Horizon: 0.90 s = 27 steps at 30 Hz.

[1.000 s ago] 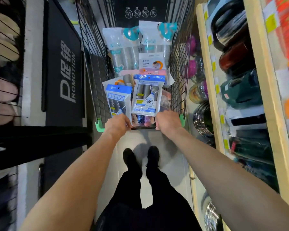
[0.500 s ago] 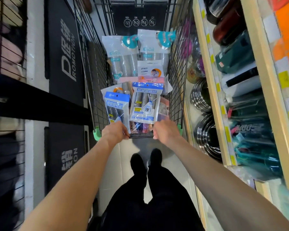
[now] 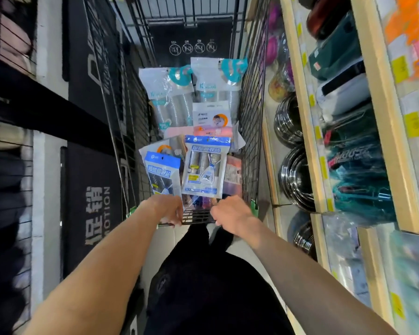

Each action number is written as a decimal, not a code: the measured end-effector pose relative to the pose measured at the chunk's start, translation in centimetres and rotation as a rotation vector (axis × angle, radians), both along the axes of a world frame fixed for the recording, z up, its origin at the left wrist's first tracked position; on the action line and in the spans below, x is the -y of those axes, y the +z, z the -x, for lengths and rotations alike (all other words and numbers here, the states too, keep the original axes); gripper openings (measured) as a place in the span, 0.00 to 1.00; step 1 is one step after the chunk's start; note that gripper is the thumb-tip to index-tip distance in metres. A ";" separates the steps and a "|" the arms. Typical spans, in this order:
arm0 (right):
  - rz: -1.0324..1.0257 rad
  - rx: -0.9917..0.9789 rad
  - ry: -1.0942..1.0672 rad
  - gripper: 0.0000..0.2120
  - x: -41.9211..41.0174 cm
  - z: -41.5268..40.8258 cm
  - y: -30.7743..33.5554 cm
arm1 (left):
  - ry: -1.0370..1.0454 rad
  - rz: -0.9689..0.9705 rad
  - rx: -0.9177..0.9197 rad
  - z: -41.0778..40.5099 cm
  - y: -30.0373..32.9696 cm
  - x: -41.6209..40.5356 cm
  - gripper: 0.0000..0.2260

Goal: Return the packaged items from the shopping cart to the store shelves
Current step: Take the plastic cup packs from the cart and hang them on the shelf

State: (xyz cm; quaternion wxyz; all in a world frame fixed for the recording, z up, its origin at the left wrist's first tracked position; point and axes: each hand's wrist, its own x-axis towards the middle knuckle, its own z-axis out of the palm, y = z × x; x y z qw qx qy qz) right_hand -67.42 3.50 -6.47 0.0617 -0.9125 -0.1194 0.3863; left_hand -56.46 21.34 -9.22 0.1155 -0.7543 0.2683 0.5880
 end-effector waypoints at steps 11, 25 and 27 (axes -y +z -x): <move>-0.174 -0.035 -0.300 0.07 2.2 -4.9 -3.2 | 0.883 0.365 -0.010 -7.3 -3.1 2.8 0.04; -0.353 0.165 -1.428 0.24 9.8 -24.3 -14.0 | 1.662 0.379 0.316 -22.8 -12.7 2.0 0.22; -0.376 0.175 -1.506 0.24 10.2 -24.4 -15.7 | 1.647 0.362 0.307 -22.5 -13.6 1.5 0.23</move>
